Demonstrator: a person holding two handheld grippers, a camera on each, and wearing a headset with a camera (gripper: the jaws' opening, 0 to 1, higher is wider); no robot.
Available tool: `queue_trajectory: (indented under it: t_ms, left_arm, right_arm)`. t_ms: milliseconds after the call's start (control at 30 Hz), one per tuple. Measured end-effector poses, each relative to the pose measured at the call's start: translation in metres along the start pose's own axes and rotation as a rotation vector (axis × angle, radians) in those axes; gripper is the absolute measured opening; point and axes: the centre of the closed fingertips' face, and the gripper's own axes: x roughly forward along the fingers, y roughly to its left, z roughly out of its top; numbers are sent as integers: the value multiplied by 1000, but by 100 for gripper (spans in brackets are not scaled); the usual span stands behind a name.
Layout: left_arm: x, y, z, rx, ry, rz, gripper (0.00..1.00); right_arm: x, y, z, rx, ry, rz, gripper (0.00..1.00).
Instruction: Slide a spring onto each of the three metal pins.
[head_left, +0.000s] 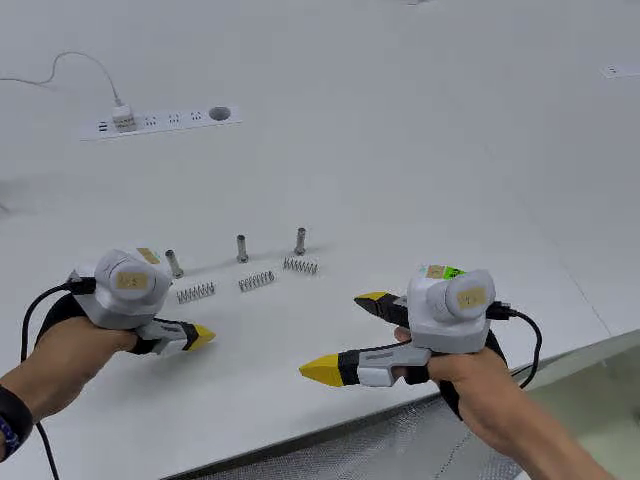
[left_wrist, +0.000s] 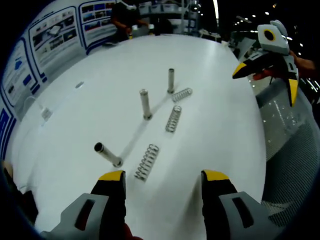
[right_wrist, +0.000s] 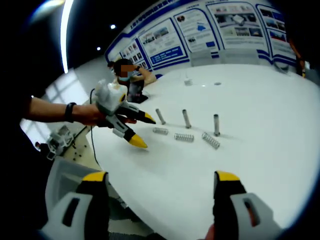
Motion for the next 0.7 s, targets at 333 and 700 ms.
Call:
queue_trajectory:
  t_ms: [333, 700]
  left_arm:
    - [11, 1, -1, 2, 13, -4, 48]
    - [13, 8, -1, -16, 12, 30, 34]
  right_arm:
    - [-3, -3, 1, 4, -4, -9, 88]
    - [-1, -1, 1, 3, -3, -3, 88]
